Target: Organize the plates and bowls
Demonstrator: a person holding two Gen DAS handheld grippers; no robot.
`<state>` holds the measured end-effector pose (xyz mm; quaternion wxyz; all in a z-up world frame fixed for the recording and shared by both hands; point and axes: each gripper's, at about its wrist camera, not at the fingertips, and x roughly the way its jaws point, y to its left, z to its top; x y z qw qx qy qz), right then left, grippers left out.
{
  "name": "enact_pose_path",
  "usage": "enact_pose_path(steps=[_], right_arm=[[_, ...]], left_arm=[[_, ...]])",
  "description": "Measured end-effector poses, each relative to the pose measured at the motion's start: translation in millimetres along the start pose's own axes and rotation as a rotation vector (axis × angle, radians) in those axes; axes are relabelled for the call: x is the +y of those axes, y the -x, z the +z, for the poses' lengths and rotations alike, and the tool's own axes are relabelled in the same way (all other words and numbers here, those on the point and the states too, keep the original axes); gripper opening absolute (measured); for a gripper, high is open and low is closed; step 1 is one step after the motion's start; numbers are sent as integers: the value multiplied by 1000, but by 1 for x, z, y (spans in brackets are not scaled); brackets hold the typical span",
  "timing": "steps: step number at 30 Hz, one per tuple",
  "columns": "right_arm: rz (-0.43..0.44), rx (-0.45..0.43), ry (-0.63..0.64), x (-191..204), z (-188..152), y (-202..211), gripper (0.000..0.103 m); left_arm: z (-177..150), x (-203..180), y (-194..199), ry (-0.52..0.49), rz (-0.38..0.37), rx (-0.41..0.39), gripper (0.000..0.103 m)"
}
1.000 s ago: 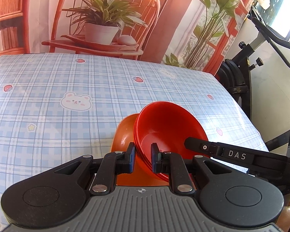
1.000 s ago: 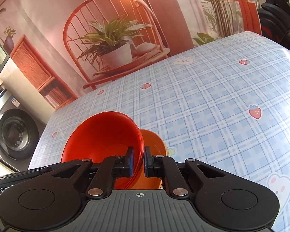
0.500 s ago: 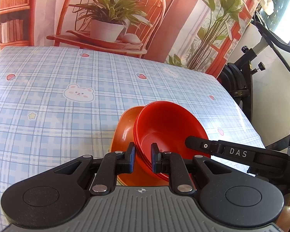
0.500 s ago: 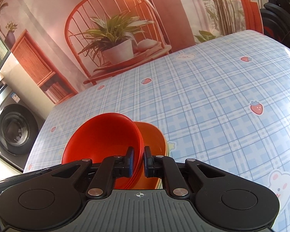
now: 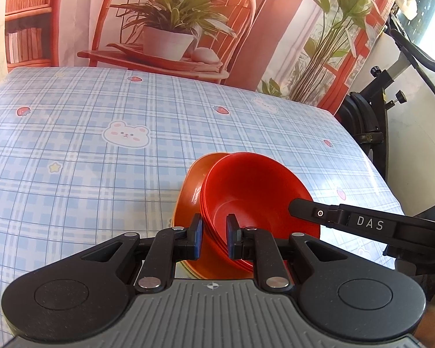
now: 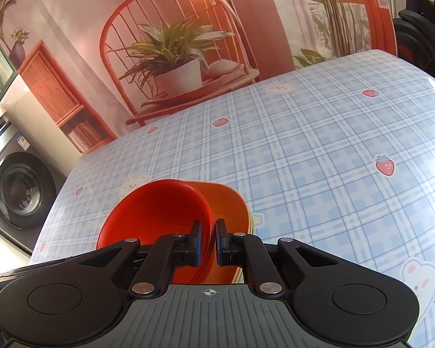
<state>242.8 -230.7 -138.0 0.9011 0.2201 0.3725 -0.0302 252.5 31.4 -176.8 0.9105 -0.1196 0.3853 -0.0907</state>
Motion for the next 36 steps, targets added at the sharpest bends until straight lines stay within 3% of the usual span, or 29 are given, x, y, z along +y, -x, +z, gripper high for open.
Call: enact_pose_path(steps=[13,14,16,18,22,25,30,36], right_arm=[[-6,-11,10,2,1,1,9],[-6,-13,12,2,1,2,9],[-9,-17,17,3,2,3,10],[-11,-29,28,4,3,6,18],[-19,-60,31,4,7,14,25],[-36,-90,37,4,10,22,35],[-44,-131,58,5,16,37,59],[-56,-186,118,15,23,64,89]], left_arm=[[-2,-3,0,-28,12,-6,20],[-2,-3,0,-29,7,-5,23],[-2,-2,2,-19,-28,-11,62],[-2,-2,6,-16,-29,-31,72],[1,0,10,-14,-21,-40,73],[2,2,16,-17,-6,-57,76],[8,-4,38,-50,33,-136,93],[13,-13,76,-106,52,-245,103]])
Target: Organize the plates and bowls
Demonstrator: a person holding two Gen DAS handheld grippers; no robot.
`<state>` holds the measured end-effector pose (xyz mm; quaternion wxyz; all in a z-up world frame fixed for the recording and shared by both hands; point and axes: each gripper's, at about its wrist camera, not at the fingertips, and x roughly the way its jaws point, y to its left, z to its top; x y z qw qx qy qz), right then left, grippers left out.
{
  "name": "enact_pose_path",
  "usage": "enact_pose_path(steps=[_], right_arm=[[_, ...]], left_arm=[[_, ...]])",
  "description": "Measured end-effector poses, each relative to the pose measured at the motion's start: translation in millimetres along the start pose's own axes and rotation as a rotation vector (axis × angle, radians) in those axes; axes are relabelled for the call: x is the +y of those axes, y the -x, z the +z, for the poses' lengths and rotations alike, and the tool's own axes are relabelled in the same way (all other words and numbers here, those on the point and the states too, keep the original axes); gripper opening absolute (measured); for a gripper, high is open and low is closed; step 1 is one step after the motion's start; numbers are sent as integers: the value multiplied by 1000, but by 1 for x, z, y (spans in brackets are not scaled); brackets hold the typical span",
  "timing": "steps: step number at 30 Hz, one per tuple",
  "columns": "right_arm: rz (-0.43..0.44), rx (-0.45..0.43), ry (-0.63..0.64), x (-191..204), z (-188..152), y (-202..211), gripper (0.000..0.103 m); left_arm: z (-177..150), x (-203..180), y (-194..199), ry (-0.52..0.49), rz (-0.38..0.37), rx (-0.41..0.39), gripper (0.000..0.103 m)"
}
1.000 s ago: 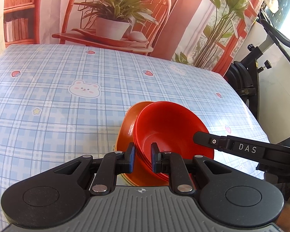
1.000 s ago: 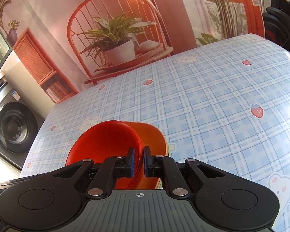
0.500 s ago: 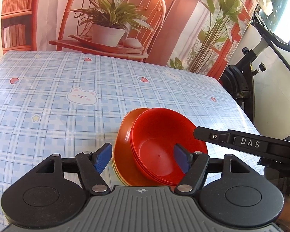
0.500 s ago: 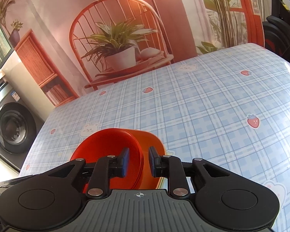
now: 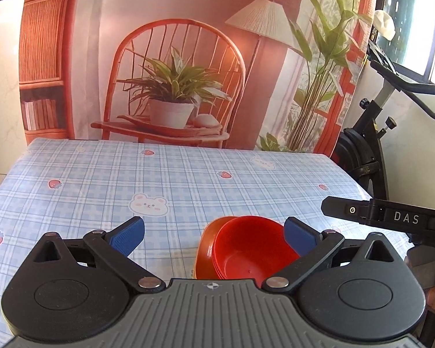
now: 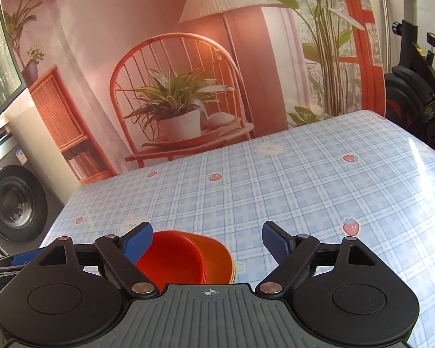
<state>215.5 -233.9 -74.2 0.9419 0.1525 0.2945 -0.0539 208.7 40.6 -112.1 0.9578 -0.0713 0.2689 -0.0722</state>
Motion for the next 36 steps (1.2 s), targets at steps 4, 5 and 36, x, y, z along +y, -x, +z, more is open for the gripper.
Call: enact_pose_path(steps=[4,5,36], right_arm=[[-9,-55,55,10,9,26,102],[-6,-69,63,12,11,33,103],[28,-355,265,79,38,252,103]], left_arm=[[7,-3,27,-6,-50,-77,103],[9,-6,34,-7,-58,-96,103],[41,-68,232,-147,156,-383,103]])
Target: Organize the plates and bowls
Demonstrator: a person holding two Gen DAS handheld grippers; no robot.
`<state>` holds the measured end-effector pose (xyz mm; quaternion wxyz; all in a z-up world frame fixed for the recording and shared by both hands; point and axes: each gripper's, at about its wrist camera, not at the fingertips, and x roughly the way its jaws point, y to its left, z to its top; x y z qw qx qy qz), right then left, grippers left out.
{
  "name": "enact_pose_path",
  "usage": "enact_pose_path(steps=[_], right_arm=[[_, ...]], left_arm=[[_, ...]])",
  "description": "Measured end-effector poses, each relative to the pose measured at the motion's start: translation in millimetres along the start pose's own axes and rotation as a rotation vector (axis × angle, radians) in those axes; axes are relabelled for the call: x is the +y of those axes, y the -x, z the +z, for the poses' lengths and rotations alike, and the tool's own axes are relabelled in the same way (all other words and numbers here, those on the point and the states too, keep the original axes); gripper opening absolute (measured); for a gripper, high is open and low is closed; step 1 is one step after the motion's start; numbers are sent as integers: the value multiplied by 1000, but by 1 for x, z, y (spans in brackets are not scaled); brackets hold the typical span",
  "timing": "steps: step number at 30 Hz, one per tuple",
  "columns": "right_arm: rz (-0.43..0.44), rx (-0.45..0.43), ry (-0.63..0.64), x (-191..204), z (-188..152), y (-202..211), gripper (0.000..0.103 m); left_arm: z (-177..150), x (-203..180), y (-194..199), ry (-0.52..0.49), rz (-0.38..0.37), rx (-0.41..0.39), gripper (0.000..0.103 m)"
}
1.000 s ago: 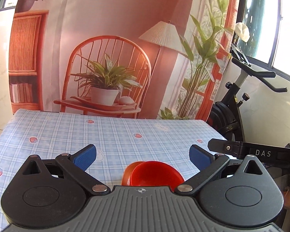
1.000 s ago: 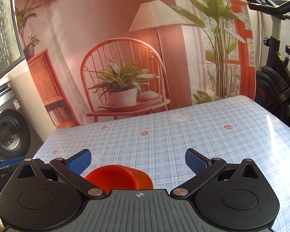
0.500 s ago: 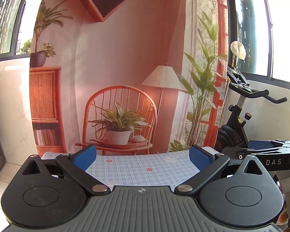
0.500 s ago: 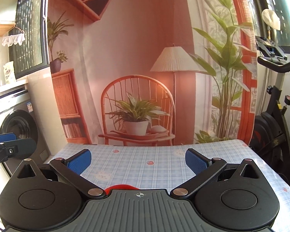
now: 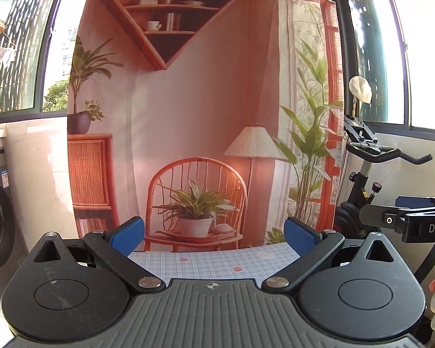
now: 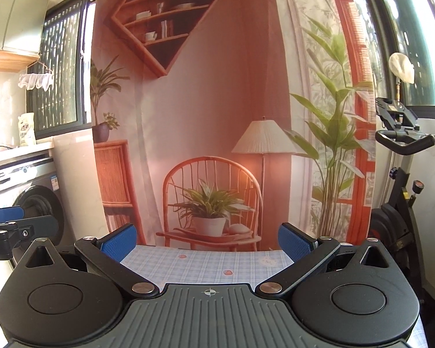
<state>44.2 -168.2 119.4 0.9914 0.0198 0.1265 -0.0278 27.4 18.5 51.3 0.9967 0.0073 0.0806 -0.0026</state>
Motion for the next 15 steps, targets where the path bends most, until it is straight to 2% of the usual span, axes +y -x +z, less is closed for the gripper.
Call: enact_pose_path(steps=[3,8,15], right_arm=[[5,-17,-23,0,4,9,103],[-1,-27,-27,0,6,14,103],[4,-27,-21,1,6,18,103]], left_arm=[[4,1,5,-5,14,-18,103],[6,2,12,11,-25,-33,103],[3,-1,9,18,15,-17,103]])
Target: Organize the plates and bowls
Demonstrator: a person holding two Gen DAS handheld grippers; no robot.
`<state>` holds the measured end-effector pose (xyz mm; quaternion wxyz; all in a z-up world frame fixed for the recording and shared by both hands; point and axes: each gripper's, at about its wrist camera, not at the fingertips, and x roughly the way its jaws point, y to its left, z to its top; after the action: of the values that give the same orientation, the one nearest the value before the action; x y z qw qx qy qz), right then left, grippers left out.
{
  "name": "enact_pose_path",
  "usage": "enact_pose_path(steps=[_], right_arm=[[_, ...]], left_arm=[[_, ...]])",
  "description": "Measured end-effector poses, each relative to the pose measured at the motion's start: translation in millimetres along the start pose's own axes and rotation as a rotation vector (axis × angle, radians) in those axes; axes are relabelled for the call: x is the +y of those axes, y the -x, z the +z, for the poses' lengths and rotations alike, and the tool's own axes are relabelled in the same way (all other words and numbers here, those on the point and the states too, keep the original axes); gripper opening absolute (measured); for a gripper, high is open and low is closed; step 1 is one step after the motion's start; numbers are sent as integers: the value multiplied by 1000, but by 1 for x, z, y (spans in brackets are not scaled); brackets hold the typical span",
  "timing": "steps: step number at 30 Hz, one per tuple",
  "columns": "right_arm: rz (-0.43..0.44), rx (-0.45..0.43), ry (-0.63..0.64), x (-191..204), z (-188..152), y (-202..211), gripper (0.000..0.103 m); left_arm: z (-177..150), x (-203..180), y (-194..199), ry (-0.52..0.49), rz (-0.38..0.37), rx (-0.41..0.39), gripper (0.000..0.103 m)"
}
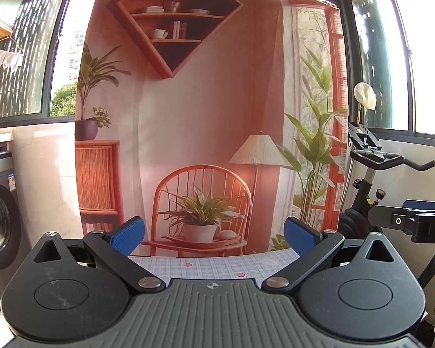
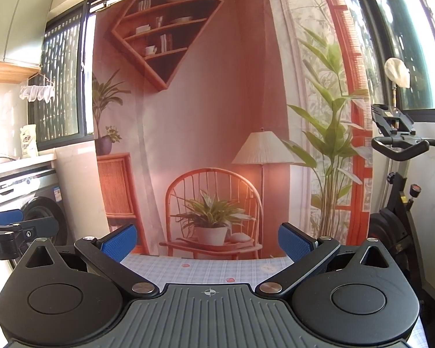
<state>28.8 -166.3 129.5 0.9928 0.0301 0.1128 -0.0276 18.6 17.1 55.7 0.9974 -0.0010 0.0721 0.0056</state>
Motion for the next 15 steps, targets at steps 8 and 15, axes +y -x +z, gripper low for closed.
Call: enact_pose_path(steps=[8,15], right_arm=[[1,5,-6,1,0,-1,103],[-2,6,-8,1,-1,-1,103]], left_arm=[[-5,-2,1,-28,52,25,103],[-4,-2,3,-53,90,24,103]])
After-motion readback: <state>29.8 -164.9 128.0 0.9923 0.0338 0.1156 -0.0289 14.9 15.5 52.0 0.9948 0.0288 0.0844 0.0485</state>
